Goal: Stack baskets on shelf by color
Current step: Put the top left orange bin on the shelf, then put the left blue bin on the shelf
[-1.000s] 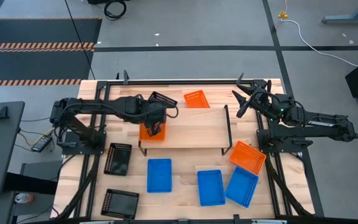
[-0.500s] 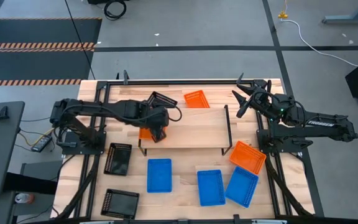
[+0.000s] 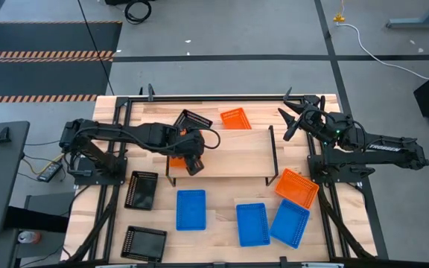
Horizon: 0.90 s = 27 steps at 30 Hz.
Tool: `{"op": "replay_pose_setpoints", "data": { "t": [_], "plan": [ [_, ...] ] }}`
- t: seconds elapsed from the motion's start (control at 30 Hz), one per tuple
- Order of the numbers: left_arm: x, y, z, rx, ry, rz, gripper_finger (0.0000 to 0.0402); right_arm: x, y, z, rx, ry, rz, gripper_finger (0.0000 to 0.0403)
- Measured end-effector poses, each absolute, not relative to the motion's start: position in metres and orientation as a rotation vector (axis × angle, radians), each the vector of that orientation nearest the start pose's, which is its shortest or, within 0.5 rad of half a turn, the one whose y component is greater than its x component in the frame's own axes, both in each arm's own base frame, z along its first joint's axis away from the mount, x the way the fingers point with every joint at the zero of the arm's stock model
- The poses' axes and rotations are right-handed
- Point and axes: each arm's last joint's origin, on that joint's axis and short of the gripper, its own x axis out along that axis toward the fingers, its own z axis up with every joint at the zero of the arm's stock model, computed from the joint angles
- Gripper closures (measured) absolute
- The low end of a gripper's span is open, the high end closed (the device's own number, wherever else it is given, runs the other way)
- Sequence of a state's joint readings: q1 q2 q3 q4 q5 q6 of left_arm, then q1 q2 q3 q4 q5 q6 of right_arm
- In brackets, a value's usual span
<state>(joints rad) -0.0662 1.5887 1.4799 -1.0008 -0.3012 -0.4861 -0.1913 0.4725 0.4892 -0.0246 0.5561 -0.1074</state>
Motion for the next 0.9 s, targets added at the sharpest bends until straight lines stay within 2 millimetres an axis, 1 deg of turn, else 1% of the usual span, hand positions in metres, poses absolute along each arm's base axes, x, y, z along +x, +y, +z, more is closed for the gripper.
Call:
{"op": "replay_pose_setpoints", "data": {
  "t": [0.3,0.43,0.5,0.67,0.8,0.83,0.9],
  "plan": [
    [0.316,-0.018,0.315,-0.251,1.019,0.452,0.023,0.116,-0.038,0.287,-0.104,0.048,-0.746,0.0241],
    [0.311,-0.015,0.321,-0.207,1.023,0.438,0.023,0.116,-0.038,0.287,-0.104,0.049,-0.746,0.0241],
    [0.307,-0.012,0.331,-0.165,1.021,0.437,0.023,0.116,-0.038,0.287,-0.104,0.049,-0.746,0.0241],
    [0.301,-0.011,0.371,-0.095,0.936,0.401,0.023,0.116,-0.038,0.286,-0.105,0.055,-0.747,0.0241],
    [0.294,-0.028,0.405,-0.057,0.861,0.327,0.023,0.116,-0.038,0.286,-0.105,0.059,-0.747,0.0241],
    [0.292,-0.034,0.411,-0.057,0.84,0.304,0.023,0.116,-0.038,0.286,-0.106,0.061,-0.747,0.0241],
    [0.287,-0.048,0.415,-0.054,0.838,0.264,0.023,0.116,-0.038,0.285,-0.107,0.066,-0.729,0.0241]
  ]
}}
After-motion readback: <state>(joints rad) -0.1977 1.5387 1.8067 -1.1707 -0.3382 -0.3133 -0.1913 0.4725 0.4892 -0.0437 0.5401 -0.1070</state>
